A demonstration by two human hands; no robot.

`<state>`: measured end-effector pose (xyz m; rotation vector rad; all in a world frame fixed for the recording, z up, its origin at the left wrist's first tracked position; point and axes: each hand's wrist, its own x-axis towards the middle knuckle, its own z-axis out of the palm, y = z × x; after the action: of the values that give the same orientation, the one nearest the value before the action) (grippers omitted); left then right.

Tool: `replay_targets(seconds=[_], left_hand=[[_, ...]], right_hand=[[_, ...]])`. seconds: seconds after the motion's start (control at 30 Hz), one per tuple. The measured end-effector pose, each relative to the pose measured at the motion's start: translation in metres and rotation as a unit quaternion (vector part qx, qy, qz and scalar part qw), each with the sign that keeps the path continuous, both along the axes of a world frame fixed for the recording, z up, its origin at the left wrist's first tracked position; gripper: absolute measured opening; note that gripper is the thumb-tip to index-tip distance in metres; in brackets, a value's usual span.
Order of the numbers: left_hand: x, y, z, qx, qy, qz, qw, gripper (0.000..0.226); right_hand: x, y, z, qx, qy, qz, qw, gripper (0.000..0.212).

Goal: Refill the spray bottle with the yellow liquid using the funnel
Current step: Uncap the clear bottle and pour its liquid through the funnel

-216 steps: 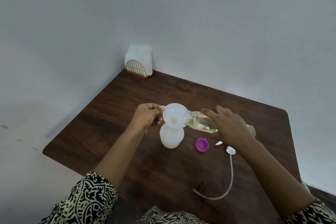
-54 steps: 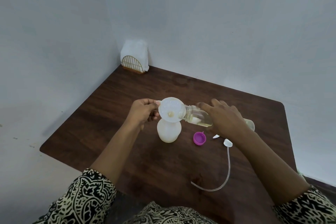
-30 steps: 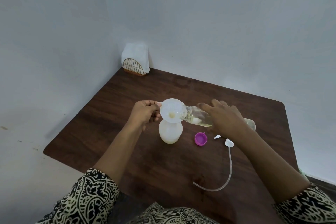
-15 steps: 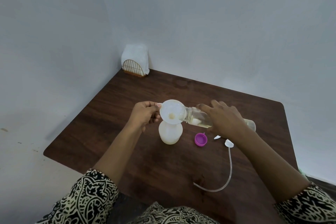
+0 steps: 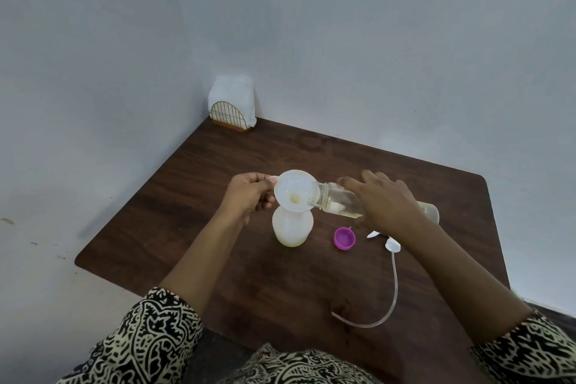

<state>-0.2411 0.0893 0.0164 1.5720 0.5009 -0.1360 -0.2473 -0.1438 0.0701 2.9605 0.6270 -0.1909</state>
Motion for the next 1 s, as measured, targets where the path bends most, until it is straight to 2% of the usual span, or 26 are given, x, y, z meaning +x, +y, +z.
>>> replay_targets(seconds=[1.0], left_hand=[[-0.0011,-0.0006,-0.0008,0.01,0.002,0.006,1.0,0.01]], right_hand=[[-0.0005,0.0016,0.0004,-0.004,0.006,-0.001,1.0,0.078]])
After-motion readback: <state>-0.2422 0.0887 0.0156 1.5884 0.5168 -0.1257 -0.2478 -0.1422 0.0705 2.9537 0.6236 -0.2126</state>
